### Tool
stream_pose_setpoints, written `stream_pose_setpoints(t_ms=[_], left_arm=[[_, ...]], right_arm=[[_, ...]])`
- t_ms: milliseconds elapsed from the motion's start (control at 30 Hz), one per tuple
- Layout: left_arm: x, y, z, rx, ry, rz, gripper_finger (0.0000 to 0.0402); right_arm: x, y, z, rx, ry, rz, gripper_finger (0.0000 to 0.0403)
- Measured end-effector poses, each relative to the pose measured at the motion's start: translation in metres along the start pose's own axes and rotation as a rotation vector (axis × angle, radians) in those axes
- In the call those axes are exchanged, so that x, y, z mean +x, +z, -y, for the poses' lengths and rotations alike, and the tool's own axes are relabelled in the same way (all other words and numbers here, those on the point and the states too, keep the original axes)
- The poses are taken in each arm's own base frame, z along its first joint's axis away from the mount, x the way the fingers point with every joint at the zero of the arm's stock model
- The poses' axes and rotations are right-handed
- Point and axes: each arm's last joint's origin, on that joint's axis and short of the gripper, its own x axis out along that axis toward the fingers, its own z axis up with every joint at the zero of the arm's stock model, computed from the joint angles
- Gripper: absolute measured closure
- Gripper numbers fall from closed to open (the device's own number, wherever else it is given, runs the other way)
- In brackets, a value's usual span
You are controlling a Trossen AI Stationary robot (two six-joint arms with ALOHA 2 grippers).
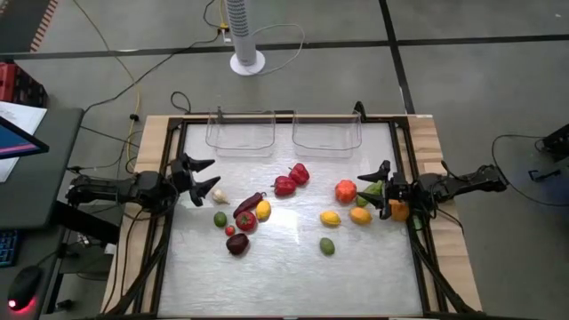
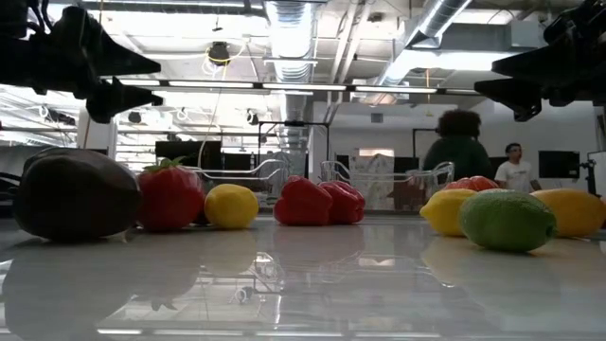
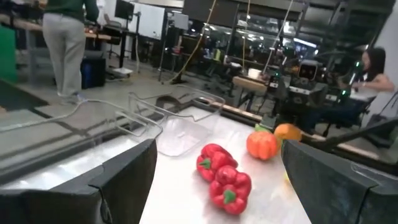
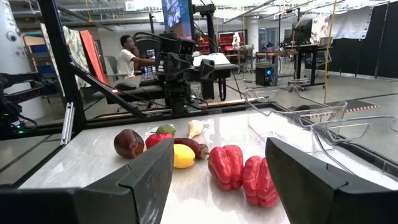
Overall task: Sort produce into baskets
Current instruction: Put the garlic in the container
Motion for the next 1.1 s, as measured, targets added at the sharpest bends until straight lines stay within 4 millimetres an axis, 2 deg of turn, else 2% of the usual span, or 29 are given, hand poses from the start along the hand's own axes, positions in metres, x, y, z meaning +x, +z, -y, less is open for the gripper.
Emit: stream_pose_setpoints(t_ms=[167,367,467,633,800,1000,1100], left_arm=[[0.0,0.006,0.001,-0.102,-0.011,0.055,0.007],[-0.004,0.016,0.015,-0.013,-0.438,0.094,0.007],[-0.005,0.017,0.017,0.01,-0.514,0.095,0.007],[-0.001,0.011,0.018,-0.055,-0.514,0.017,0.007],[0.01,-0.001,0.024,-0.072,-0.467,-0.135,0.007],[0.031,0.005,0.041,-0.039,-0.422,-0.3,0.007],[0.041,0.006,0.048,0.019,-0.367,-0.472,0.007]], right_arm=[[0.0,0.0,0.0,0.0,0.0,-0.001,0.012],[0.0,0.0,0.0,0.0,0.0,0.0,0.012],[0.0,0.0,0.0,0.0,0.0,0.0,0.012],[0.0,0.004,0.0,0.016,0.001,0.035,0.012],[-0.001,0.014,0.0,0.128,0.011,0.14,0.012],[-0.001,0.015,0.0,0.149,0.009,0.152,0.012],[-0.001,0.019,0.003,0.153,-0.017,0.187,0.012]])
